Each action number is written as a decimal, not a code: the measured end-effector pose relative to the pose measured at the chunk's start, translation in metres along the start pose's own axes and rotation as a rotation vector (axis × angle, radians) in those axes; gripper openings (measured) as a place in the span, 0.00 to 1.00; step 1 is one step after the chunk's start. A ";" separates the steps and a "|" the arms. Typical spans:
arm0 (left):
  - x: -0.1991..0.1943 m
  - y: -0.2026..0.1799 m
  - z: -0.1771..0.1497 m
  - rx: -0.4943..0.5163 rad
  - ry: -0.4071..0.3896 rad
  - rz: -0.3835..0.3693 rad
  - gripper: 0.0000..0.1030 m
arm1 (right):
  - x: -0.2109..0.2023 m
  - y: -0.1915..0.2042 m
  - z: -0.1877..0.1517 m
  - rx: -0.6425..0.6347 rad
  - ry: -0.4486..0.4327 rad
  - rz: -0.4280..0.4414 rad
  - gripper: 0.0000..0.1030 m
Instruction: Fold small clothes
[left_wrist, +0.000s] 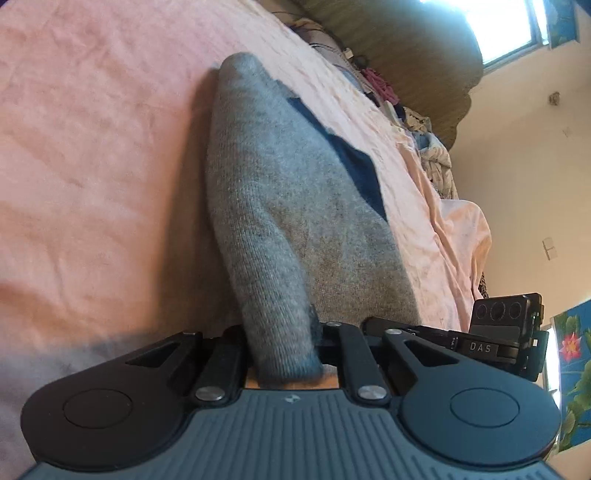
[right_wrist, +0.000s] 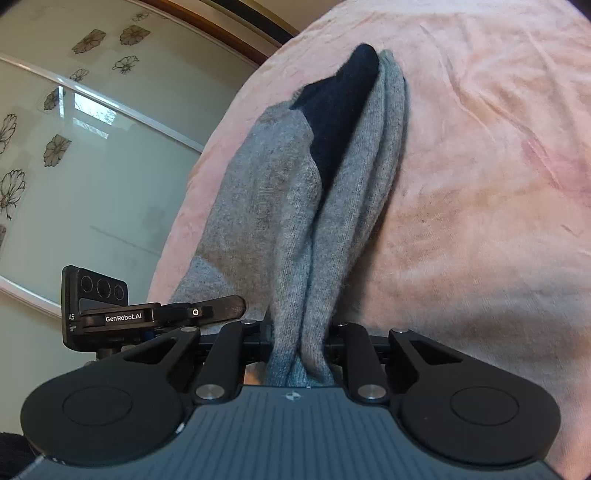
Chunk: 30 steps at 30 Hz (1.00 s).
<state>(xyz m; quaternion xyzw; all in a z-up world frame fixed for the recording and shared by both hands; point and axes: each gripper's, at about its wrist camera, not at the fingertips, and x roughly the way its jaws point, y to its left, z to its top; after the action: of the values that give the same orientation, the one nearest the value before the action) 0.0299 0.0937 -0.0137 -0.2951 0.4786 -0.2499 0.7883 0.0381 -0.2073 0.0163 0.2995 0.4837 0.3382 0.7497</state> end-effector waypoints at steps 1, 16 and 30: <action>-0.008 -0.004 -0.005 0.019 0.001 -0.024 0.10 | -0.008 0.004 -0.006 -0.008 -0.001 0.013 0.21; -0.039 -0.077 0.020 0.500 -0.334 0.316 0.79 | -0.038 0.027 0.060 -0.054 -0.288 -0.076 0.73; 0.080 -0.078 0.027 0.636 -0.200 0.475 0.91 | 0.066 0.009 0.131 -0.104 -0.133 -0.341 0.56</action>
<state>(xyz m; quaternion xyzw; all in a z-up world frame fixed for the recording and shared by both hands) 0.0792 -0.0089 0.0027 0.0592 0.3533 -0.1663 0.9187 0.1773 -0.1656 0.0348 0.1956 0.4588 0.2101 0.8409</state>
